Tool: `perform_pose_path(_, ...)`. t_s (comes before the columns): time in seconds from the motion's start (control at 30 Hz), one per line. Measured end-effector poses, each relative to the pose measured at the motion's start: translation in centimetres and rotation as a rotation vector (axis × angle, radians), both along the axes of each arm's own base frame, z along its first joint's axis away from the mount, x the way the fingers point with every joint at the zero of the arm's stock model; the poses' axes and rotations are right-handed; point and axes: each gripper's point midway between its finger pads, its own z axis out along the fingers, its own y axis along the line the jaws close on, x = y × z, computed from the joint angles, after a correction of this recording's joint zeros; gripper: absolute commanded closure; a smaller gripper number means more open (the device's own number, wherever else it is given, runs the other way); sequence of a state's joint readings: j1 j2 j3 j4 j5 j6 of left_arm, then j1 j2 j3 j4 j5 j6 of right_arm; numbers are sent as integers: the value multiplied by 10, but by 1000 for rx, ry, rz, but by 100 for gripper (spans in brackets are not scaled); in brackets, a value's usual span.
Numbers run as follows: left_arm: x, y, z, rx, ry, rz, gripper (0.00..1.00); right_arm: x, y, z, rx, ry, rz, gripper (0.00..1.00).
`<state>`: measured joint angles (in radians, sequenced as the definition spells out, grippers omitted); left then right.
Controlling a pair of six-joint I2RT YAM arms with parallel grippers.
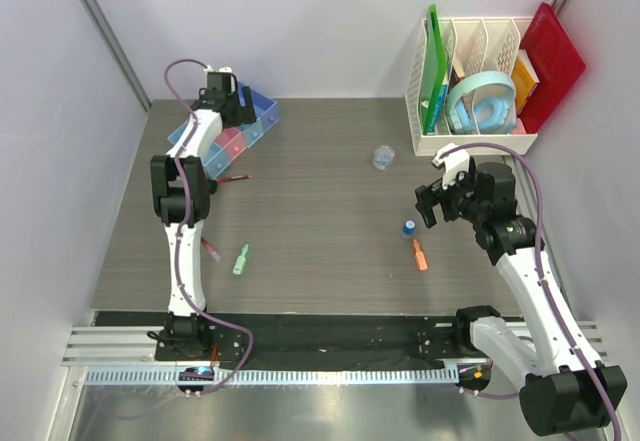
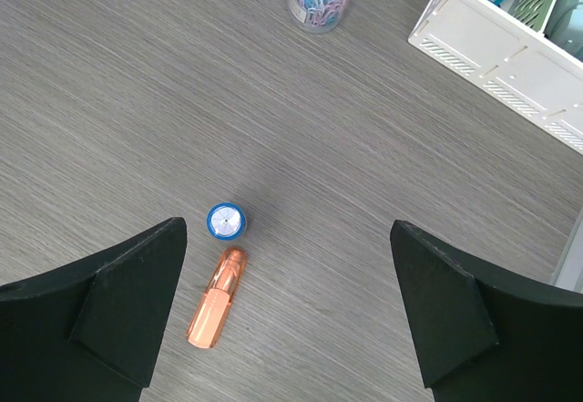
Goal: Sort the stationery into containers
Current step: Move the storage box to the center of the board.
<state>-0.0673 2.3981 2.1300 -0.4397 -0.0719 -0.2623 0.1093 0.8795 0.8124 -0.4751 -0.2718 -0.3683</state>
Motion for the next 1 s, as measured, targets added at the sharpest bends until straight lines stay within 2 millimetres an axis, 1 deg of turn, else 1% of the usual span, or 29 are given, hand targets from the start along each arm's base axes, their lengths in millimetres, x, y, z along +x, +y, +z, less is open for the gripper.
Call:
perform_pose_path(0.13,-3,-4,-3,26,16,5,9,0,0,2,1,-9,0,0)
perform_pose_path(0.23,-3,-6,-3,40,13,6,14,0,0,2,1,-10,0,0)
perform_pose_path(0.27,-3,-7,-3,44,13,3,22,0,0,3,1,-10,0,0)
perform_pose_path(0.37,-4,-9,-4,57,18,-15,34,0,0,3,1,-11,0,0)
perform_pose_path(0.43,-6,-12,-6,72,26,-30,35,0,0,3,1,-11,0,0)
perform_pose_path(0.57,-7,-23,-9,103,30,-75,34,0,0,3,1,-11,-1,0)
perform_pose_path(0.73,-10,-53,-10,136,26,-158,34,0,0,3,1,-11,-1,0)
perform_pose_path(1.0,-23,-119,-12,202,13,-363,33,0,-1,3,-1,-11,-8,1)
